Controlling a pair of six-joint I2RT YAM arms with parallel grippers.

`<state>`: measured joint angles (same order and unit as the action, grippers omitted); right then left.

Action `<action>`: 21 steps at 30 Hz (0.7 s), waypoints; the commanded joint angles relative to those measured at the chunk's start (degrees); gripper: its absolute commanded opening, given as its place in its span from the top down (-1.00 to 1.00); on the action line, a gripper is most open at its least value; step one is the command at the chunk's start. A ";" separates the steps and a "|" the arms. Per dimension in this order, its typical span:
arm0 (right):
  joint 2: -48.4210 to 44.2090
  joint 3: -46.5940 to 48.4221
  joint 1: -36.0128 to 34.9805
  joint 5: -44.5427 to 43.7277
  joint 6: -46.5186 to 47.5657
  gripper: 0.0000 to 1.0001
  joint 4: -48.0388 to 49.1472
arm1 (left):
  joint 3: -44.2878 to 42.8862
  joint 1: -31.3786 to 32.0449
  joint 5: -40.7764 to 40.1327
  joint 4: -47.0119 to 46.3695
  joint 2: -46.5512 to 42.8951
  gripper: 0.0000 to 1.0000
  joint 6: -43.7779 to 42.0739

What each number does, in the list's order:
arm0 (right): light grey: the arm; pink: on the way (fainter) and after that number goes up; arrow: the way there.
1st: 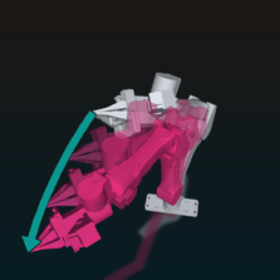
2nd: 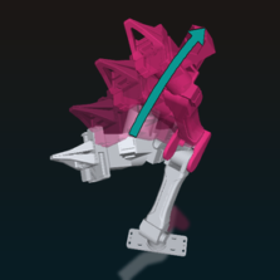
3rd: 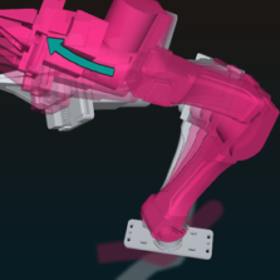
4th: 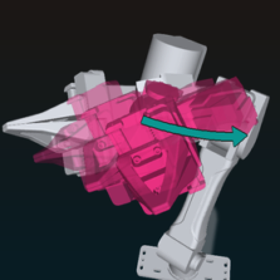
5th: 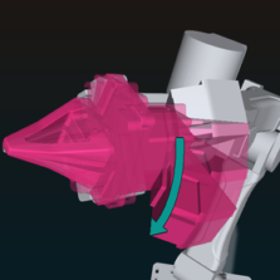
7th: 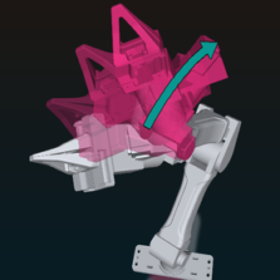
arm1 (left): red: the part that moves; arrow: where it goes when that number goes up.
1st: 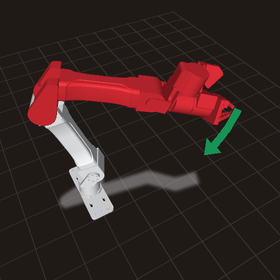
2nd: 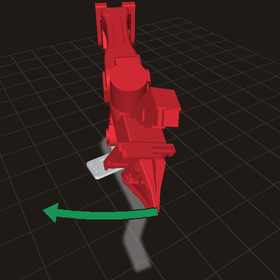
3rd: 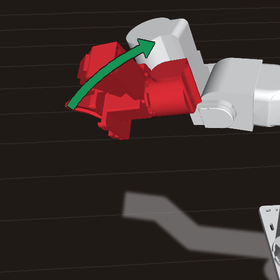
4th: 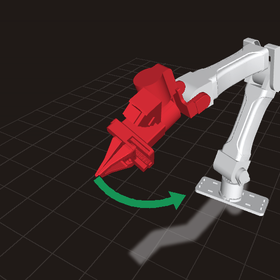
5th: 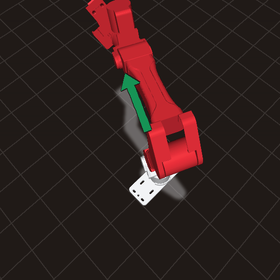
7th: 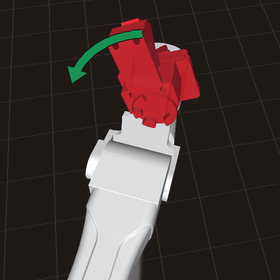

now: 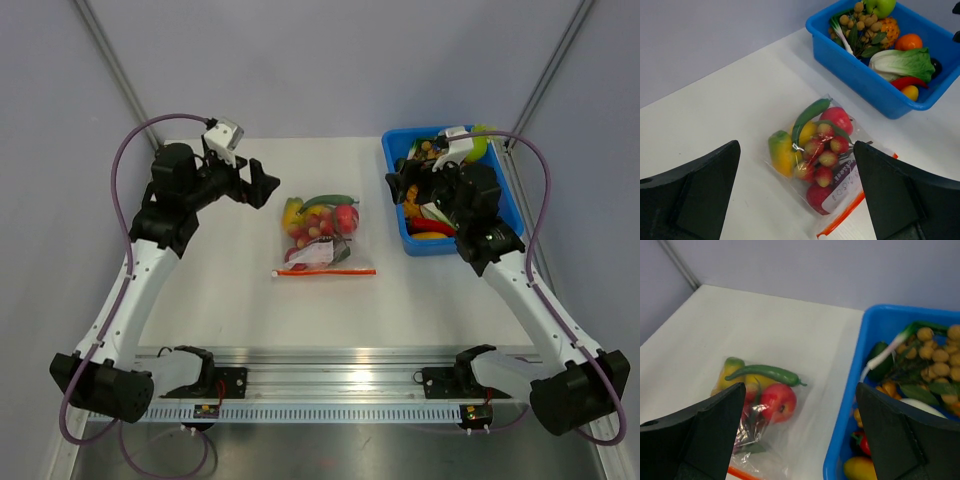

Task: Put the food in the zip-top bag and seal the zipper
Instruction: Reset both arms

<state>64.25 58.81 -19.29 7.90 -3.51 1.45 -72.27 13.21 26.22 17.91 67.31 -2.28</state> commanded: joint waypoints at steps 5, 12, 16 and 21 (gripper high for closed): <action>-0.26 4.21 -0.22 -25.35 -11.86 -0.99 -26.22 | 1.52 0.94 -10.82 4.32 -4.20 -0.98 6.76; -2.72 1.32 -0.14 -35.93 -16.18 -0.99 -34.85 | 6.87 0.94 -17.16 8.10 -6.75 -0.98 11.51; -5.01 -0.36 -0.14 -38.04 -18.37 -0.99 -36.69 | 12.58 0.94 -21.38 5.47 -10.09 -0.98 13.88; -7.90 -2.20 -0.14 -40.24 -20.30 -1.00 -37.84 | 15.58 0.94 -24.89 4.76 -12.81 -0.98 15.99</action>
<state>58.78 57.21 -19.29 -27.55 -20.78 -34.83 -57.21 13.96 5.87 26.02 57.21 11.22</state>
